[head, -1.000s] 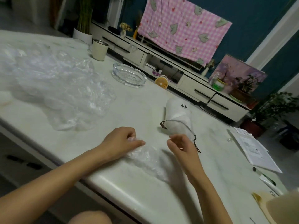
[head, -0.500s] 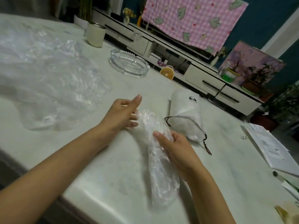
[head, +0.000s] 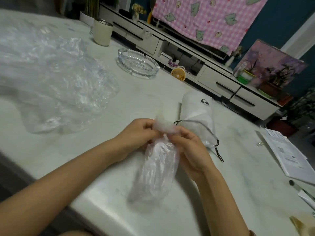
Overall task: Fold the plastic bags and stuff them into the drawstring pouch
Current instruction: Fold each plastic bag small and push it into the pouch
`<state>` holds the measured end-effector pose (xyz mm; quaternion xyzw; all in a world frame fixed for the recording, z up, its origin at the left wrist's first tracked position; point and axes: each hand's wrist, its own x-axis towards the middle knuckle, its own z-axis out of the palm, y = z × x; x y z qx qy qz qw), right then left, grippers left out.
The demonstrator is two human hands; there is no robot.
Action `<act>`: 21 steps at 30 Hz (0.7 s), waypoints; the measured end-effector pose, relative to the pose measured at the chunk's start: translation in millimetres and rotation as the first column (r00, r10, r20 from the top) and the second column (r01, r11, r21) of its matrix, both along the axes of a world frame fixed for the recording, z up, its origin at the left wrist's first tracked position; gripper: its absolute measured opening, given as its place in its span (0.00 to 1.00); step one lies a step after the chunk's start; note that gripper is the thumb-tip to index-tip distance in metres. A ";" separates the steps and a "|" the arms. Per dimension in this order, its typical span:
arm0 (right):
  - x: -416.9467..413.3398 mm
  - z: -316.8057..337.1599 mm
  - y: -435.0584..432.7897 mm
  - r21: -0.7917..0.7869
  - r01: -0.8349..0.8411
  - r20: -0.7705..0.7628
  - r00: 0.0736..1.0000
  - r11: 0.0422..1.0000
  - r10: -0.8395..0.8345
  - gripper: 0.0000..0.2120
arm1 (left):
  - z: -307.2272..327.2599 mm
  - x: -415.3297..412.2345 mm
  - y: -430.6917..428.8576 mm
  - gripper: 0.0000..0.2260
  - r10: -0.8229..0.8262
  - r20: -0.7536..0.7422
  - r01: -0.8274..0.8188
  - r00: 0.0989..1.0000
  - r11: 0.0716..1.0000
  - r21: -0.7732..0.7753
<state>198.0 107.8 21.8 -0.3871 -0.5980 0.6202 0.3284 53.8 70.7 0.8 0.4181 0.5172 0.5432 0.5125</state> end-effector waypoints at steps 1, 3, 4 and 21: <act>-0.4 0.2 0.3 0.019 0.019 0.008 1.000 1.000 -0.019 0.16 | 2.7 -0.9 0.1 0.05 -0.021 0.125 0.028 0.992 0.998 -0.055; -0.9 0.8 1.6 0.081 0.034 0.026 0.999 0.996 -0.036 0.23 | 3.9 -4.6 2.3 0.07 -0.067 0.359 0.120 0.931 0.985 -0.126; -1.8 0.4 1.9 0.119 0.031 0.033 0.999 0.992 -0.035 0.26 | 3.4 -6.9 2.9 0.12 -0.102 0.425 0.175 0.899 0.975 -0.136; -15.0 -19.1 -23.0 0.896 -0.405 0.445 0.819 0.185 -0.362 0.34 | 2.9 -16.4 -3.6 0.07 -0.114 0.566 0.286 0.816 0.932 -0.225</act>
